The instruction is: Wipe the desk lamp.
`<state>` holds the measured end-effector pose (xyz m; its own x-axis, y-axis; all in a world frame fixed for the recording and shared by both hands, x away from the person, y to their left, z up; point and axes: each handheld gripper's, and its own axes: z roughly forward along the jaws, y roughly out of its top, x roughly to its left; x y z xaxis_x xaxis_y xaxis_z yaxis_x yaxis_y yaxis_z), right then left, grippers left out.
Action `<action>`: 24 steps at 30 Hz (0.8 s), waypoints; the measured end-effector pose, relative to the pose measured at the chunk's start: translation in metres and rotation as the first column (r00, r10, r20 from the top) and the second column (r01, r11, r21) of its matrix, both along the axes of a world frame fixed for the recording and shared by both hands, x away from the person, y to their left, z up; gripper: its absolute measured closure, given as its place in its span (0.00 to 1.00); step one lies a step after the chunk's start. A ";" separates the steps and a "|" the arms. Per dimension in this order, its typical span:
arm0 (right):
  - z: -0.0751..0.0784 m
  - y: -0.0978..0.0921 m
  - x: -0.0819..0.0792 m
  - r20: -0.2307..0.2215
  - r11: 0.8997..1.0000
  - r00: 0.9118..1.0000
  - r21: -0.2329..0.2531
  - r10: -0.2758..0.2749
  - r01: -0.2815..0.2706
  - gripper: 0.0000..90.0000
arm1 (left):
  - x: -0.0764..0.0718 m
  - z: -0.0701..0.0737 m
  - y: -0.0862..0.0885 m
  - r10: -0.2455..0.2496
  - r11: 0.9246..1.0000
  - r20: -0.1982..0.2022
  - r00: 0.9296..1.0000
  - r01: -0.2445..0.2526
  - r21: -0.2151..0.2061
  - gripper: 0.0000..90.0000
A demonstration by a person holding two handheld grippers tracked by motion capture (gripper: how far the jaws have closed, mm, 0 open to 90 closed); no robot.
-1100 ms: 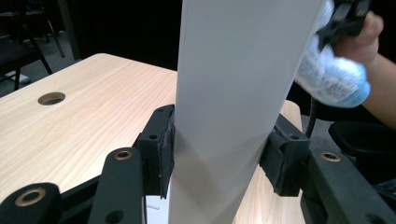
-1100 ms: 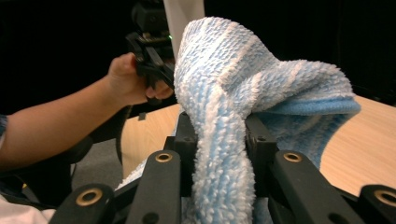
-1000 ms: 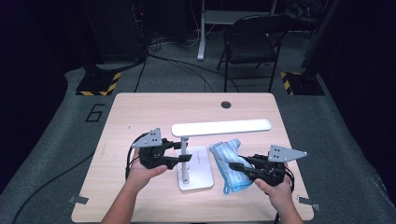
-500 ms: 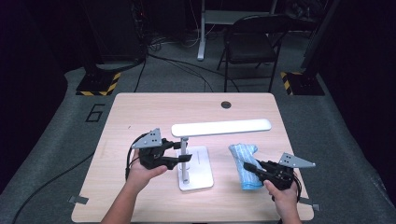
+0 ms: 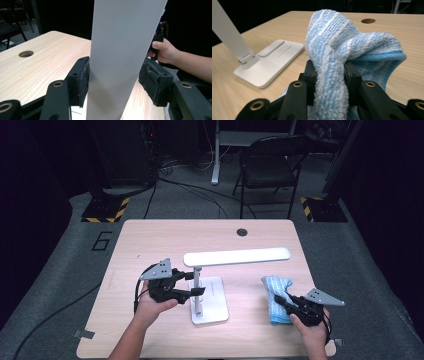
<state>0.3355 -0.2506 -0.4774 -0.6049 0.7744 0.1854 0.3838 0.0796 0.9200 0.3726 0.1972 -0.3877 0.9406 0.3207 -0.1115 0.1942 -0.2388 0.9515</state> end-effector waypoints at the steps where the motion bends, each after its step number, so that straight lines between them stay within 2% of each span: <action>1: 0.000 -0.002 -0.001 -0.010 1.000 1.000 -0.007 -0.012 0.012 0.77 | 0.000 0.000 0.000 0.000 1.000 -0.001 1.000 0.000 -0.002 0.47; 6: 0.001 -0.009 -0.003 0.017 0.998 0.999 -0.033 -0.047 0.047 0.77 | 0.001 0.000 0.000 0.000 1.000 0.000 1.000 0.000 -0.005 0.47; 11: 0.007 -0.019 -0.008 0.074 0.994 0.993 -0.043 -0.093 0.097 0.77 | 0.001 0.000 0.001 0.002 1.000 -0.007 1.000 -0.002 -0.014 0.48; 13: 0.007 -0.019 -0.008 0.081 0.994 0.992 -0.048 -0.093 0.097 0.77 | 0.001 0.000 0.001 0.002 1.000 -0.010 1.000 -0.002 -0.015 0.48; 14: 0.005 -0.017 -0.006 0.067 0.995 0.995 -0.053 -0.081 0.084 0.77 | 0.001 0.000 0.000 0.001 1.000 -0.008 1.000 -0.001 -0.014 0.48; 16: -0.002 -0.010 -0.002 0.037 0.994 0.998 -0.096 -0.054 0.057 0.77 | 0.000 -0.001 0.000 0.002 1.000 -0.011 1.000 -0.002 -0.015 0.47; 18: -0.011 -0.001 0.003 -0.009 0.984 1.000 -0.180 -0.015 0.013 0.77 | 0.000 -0.001 0.001 0.001 1.000 -0.012 1.000 -0.001 -0.017 0.47; 20: -0.023 0.010 0.011 -0.091 0.972 0.996 -0.233 0.002 -0.023 0.76 | 0.000 -0.001 0.001 0.001 1.000 -0.012 1.000 -0.001 -0.019 0.47; 21: -0.029 0.015 0.014 -0.144 0.962 0.990 -0.267 0.011 -0.049 0.76 | 0.000 -0.002 0.001 0.001 1.000 -0.014 1.000 -0.001 -0.019 0.47; 22: -0.034 0.018 0.016 -0.177 0.953 0.984 -0.295 0.021 -0.073 0.75 | 0.000 -0.002 0.001 -0.001 1.000 -0.012 1.000 0.001 -0.018 0.47; 24: -0.036 0.019 0.018 -0.186 0.949 0.982 -0.304 0.023 -0.080 0.75 | 0.000 -0.001 0.002 -0.003 1.000 -0.013 1.000 0.003 -0.015 0.47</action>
<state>0.3531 -0.2313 -0.5132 -0.6245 0.7794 0.0500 0.5268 0.3731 0.7638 0.3724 0.1996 -0.3890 0.9399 0.3162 -0.1289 0.2063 -0.2252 0.9522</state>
